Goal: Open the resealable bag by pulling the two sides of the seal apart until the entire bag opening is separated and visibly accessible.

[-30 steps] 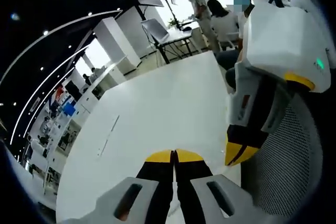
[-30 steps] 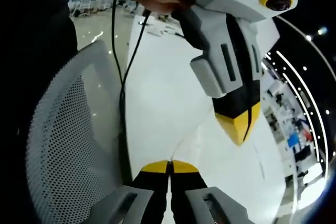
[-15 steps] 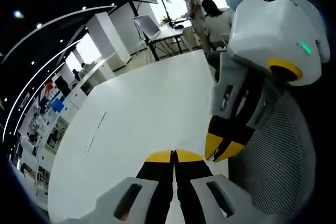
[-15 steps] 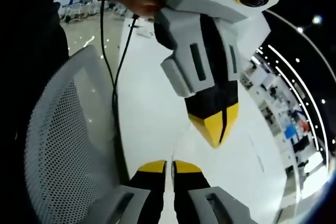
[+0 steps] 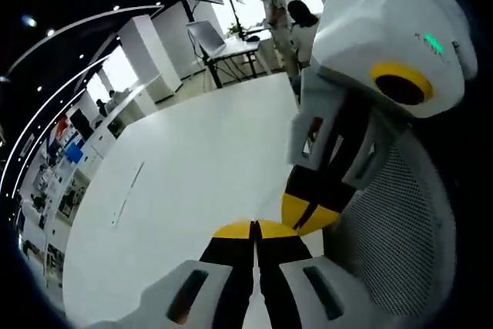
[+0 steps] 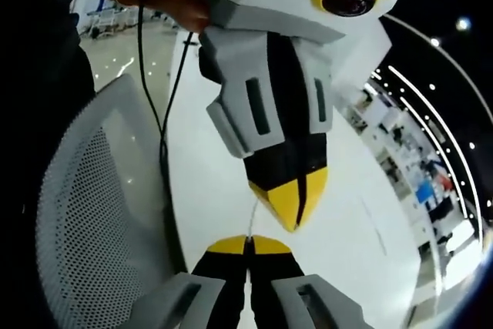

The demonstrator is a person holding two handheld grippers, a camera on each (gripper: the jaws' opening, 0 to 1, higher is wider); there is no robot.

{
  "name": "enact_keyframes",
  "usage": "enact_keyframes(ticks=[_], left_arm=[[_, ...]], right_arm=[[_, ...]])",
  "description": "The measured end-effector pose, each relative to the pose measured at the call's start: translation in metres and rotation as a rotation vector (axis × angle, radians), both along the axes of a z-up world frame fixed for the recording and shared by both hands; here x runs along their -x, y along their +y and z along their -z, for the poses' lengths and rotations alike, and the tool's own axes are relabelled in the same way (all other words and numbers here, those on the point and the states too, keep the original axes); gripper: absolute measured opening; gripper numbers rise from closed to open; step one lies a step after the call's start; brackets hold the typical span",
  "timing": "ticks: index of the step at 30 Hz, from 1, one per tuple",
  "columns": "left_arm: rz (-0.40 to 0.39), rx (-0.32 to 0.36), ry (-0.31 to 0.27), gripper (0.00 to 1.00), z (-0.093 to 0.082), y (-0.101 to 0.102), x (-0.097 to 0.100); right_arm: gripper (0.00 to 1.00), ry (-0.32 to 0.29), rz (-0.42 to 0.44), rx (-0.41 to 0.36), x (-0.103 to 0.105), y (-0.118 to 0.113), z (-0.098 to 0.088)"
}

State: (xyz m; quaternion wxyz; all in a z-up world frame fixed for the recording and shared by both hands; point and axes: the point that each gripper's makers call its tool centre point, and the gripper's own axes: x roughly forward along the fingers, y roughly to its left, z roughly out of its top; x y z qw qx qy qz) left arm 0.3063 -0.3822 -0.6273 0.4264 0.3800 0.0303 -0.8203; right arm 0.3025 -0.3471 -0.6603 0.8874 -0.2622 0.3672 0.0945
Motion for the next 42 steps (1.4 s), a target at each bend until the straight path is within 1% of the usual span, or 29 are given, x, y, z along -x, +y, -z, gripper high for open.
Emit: enact_keyframes(ticks=[2,5,6,7,9,12,16,19,23,26,31,33,35,42], left_arm=[[0.001,-0.015,0.003,0.00,0.003,0.001,0.000],[0.007,-0.038,-0.010,0.00,0.008,0.003,-0.001],[0.014,-0.055,-0.021,0.00,0.012,0.005,-0.002],[0.010,-0.055,-0.028,0.00,0.013,0.004,-0.003],[0.011,-0.069,-0.035,0.03,0.015,0.006,-0.004],[0.006,-0.094,-0.022,0.05,0.018,0.008,-0.006],[-0.005,-0.119,-0.021,0.04,0.022,0.009,-0.008],[-0.013,-0.134,-0.023,0.00,0.024,0.010,-0.010],[-0.044,-0.125,-0.010,0.00,0.022,0.006,-0.012],[-0.062,-0.076,-0.036,0.00,0.015,-0.001,-0.016],[-0.096,0.000,-0.038,0.00,-0.001,-0.012,-0.021],[-0.112,0.047,-0.042,0.00,-0.010,-0.018,-0.024],[-0.121,0.068,-0.047,0.00,-0.013,-0.021,-0.026],[-0.139,0.193,-0.097,0.00,-0.035,-0.030,-0.026]], right_arm=[[0.00,0.006,-0.010,0.011,0.000,0.001,0.001],[0.00,0.020,-0.027,0.033,0.000,0.003,0.003],[0.00,0.027,-0.034,0.038,0.001,0.004,0.005],[0.00,0.029,-0.038,0.042,0.001,0.004,0.005],[0.00,0.035,-0.046,0.051,0.001,0.004,0.006],[0.00,0.037,-0.052,0.056,0.001,0.003,0.006],[0.00,0.035,-0.055,0.057,0.001,0.003,0.006],[0.00,0.031,-0.052,0.055,0.000,0.003,0.005],[0.00,0.026,-0.049,0.048,-0.001,0.004,0.005],[0.00,0.021,-0.047,0.040,-0.001,0.004,0.004],[0.00,0.022,-0.047,0.032,-0.001,0.006,0.005],[0.00,0.023,-0.046,0.029,-0.001,0.006,0.005],[0.00,0.020,-0.046,0.027,-0.001,0.006,0.005],[0.00,0.016,-0.037,0.022,-0.001,0.004,0.004]])
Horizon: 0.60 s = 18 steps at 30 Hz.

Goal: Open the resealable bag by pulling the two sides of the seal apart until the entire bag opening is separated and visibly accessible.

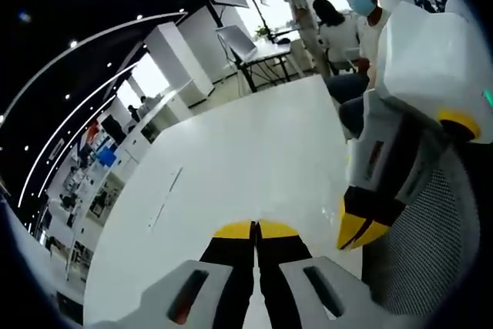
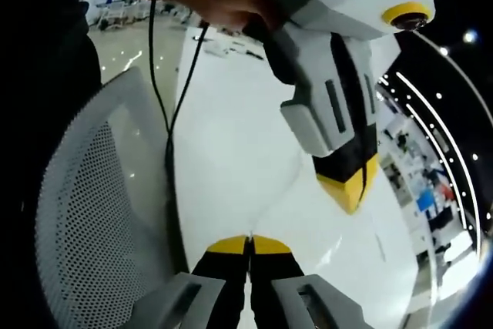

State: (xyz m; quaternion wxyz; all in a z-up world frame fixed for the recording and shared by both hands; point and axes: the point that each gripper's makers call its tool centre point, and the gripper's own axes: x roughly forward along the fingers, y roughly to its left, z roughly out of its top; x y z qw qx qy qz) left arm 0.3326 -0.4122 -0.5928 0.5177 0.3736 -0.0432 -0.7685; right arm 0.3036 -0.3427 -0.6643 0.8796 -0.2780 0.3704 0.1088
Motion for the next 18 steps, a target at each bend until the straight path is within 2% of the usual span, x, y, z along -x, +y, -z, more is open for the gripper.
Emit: enact_keyframes(ticks=[3,8,14,18], left_arm=[[-0.002,0.034,-0.013,0.00,-0.006,-0.002,0.000],[-0.003,0.136,-0.068,0.00,-0.026,-0.006,0.003],[-0.004,0.168,-0.074,0.00,-0.034,-0.009,0.002],[0.008,0.132,-0.088,0.00,-0.026,-0.011,0.001]], right_arm=[[0.00,-0.006,0.000,0.007,-0.001,-0.001,-0.002],[0.00,-0.027,0.015,0.006,-0.004,-0.005,-0.009],[0.00,-0.046,0.034,0.005,-0.004,-0.011,-0.016],[0.00,-0.044,0.051,0.008,-0.002,-0.015,-0.015]])
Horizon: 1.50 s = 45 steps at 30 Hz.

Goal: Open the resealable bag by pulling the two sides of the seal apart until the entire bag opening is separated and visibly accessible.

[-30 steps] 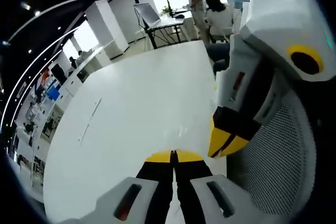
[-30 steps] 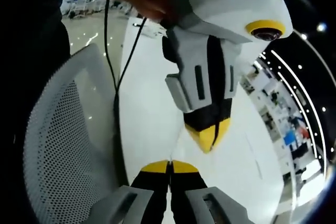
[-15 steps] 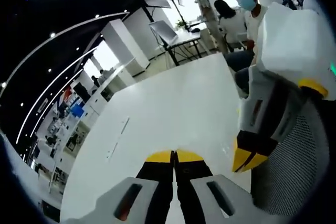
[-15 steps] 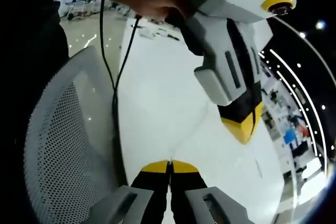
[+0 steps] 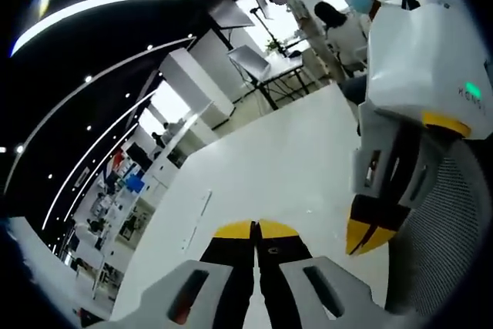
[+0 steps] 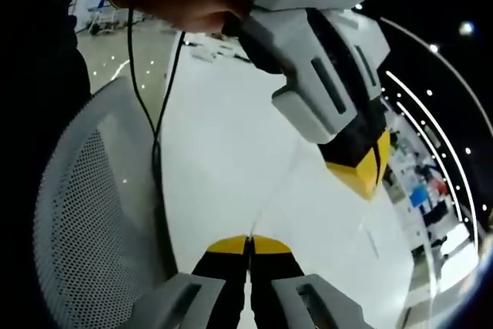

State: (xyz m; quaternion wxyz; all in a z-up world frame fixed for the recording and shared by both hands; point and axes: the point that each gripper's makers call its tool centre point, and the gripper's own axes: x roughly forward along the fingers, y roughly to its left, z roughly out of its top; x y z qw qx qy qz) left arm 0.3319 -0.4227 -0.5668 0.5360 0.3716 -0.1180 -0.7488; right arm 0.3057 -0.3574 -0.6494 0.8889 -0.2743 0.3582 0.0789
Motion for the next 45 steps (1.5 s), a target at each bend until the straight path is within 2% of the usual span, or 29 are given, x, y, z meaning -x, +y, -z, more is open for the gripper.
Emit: enact_keyframes(ticks=[3,8,11,17,28,38,45], left_arm=[[0.009,-0.028,0.004,0.00,0.006,-0.001,0.000],[0.024,-0.063,0.001,0.00,0.013,-0.002,0.001],[0.024,-0.074,-0.006,0.00,0.016,-0.002,-0.001],[0.014,-0.100,-0.008,0.00,0.023,-0.006,-0.008],[-0.020,-0.125,-0.008,0.00,0.029,-0.021,-0.027],[-0.106,-0.078,0.004,0.00,0.012,-0.053,-0.063],[-0.145,-0.033,-0.010,0.00,-0.005,-0.079,-0.084]], right_arm=[[0.00,-0.011,0.020,-0.003,0.001,-0.003,-0.001],[0.01,-0.106,0.085,-0.083,-0.006,-0.007,-0.015],[0.06,-0.127,0.103,-0.105,-0.007,-0.009,-0.021],[0.12,-0.192,0.154,-0.144,-0.007,-0.015,-0.033],[0.20,-0.243,0.246,-0.186,0.005,-0.032,-0.041],[0.25,-0.227,0.303,-0.202,0.021,-0.040,-0.033],[0.38,-0.232,0.379,-0.281,0.034,-0.043,-0.026]])
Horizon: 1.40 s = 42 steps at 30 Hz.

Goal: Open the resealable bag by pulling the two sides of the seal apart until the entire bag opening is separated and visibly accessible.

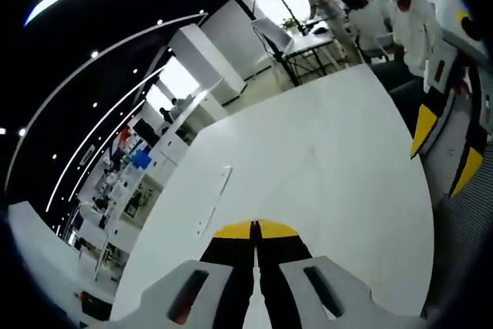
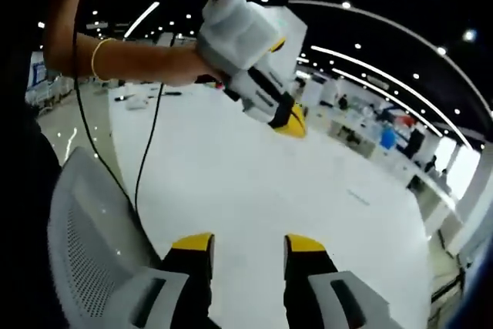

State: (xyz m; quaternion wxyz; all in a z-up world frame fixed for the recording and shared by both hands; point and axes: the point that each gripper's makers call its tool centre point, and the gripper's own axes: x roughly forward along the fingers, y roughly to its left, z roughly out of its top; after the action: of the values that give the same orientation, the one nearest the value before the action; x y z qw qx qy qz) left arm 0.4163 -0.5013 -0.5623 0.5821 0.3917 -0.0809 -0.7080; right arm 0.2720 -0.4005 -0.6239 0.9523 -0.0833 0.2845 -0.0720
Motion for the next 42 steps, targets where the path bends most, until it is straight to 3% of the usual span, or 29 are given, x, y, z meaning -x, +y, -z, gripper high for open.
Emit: enact_keyframes(ticks=[4,11,19,30,35,42], left_arm=[[-0.031,0.023,0.000,0.00,-0.009,-0.015,-0.016],[-0.083,0.050,-0.011,0.00,-0.015,-0.034,-0.041],[-0.107,0.073,-0.054,0.00,-0.026,-0.070,-0.072],[-0.101,0.157,-0.196,0.00,-0.044,-0.123,-0.096],[-0.070,0.161,-0.232,0.00,-0.029,-0.137,-0.092],[-0.022,0.048,-0.216,0.00,0.033,-0.138,-0.081]], right_arm=[[0.48,-0.004,0.056,-0.051,0.009,-0.006,0.006],[0.57,-0.010,0.127,-0.116,0.022,-0.014,0.013],[0.57,-0.003,0.170,-0.151,0.032,-0.018,0.019],[0.60,-0.013,0.226,-0.194,0.040,-0.026,0.022],[0.60,-0.011,0.239,-0.202,0.042,-0.028,0.023],[0.60,-0.006,0.263,-0.218,0.045,-0.033,0.025]])
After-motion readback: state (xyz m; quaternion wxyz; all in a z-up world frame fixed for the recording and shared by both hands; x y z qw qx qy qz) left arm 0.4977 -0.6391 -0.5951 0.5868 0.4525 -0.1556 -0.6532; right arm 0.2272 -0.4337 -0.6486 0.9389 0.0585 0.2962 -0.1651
